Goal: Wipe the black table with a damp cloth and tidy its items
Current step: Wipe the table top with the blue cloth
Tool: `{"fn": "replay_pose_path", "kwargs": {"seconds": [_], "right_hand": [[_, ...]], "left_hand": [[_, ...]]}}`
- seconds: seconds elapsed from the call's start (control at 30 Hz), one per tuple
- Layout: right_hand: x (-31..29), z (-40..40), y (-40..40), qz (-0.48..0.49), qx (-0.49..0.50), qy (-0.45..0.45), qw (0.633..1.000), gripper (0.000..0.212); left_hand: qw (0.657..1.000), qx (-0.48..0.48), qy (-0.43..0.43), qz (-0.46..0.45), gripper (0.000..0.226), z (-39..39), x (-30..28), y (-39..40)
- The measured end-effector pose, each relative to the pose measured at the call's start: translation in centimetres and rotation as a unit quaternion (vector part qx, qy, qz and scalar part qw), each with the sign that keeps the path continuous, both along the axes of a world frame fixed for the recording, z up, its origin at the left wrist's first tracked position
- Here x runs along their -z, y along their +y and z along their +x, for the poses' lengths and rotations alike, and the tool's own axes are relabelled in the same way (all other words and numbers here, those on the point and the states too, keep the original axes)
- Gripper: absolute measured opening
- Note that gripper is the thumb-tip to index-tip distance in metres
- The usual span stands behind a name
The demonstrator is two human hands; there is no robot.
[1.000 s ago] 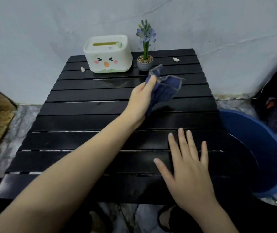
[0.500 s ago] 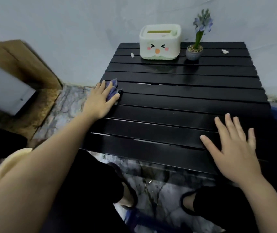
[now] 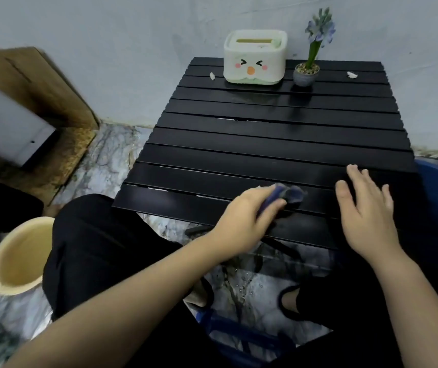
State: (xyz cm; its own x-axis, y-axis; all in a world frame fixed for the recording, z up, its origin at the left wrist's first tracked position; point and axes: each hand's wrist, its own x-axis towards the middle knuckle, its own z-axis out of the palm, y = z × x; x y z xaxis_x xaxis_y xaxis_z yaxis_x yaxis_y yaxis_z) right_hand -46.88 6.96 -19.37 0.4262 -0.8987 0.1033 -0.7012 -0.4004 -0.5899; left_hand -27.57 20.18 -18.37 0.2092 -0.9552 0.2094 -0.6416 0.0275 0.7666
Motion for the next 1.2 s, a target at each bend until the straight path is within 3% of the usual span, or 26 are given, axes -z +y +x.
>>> {"fn": "replay_pose_path", "kwargs": {"seconds": [0.07,0.13,0.2,0.3,0.37,0.5,0.63,0.93,1.2], "right_hand": [[-0.3,-0.6,0.2,-0.003,0.008,-0.051,0.999,0.072],[-0.6,-1.5,0.4,-0.028,0.006,-0.036,0.999,0.067],[-0.8,-2.8,0.4,-0.048,0.013,0.002,0.999,0.067],[-0.6,-5.5,0.0,-0.034,0.070,0.059,0.995,0.073],[-0.3,-7.2,0.0,-0.007,0.111,0.097,0.989,0.076],[0.1,-8.5,1.2,-0.003,0.131,0.134,0.982,0.071],[0.4,-9.8,2.0,0.034,0.184,0.134,0.973,0.080],[-0.1,-10.2,2.2,0.124,0.202,0.048,0.970,0.075],[0.2,-10.6,2.0,0.165,0.200,-0.087,0.962,0.061]], "left_hand": [[0.986,-0.074,0.150,-0.007,0.020,1.5,-1.6,0.8],[0.967,-0.179,0.178,-0.030,0.020,5.3,-2.7,1.2],[0.960,-0.249,0.122,-0.025,0.022,10.0,-3.3,2.1],[0.952,-0.284,-0.076,0.081,0.025,14.9,-1.0,4.8],[0.938,-0.267,-0.180,0.124,0.037,15.0,1.1,6.0],[0.936,-0.225,-0.237,0.129,0.046,11.0,2.2,4.8],[0.943,-0.141,-0.284,0.105,0.057,4.6,2.4,2.0],[0.941,0.057,-0.329,0.060,0.060,-12.3,1.4,-5.5],[0.920,0.197,-0.335,0.042,0.055,-17.1,0.9,-11.3]]}}
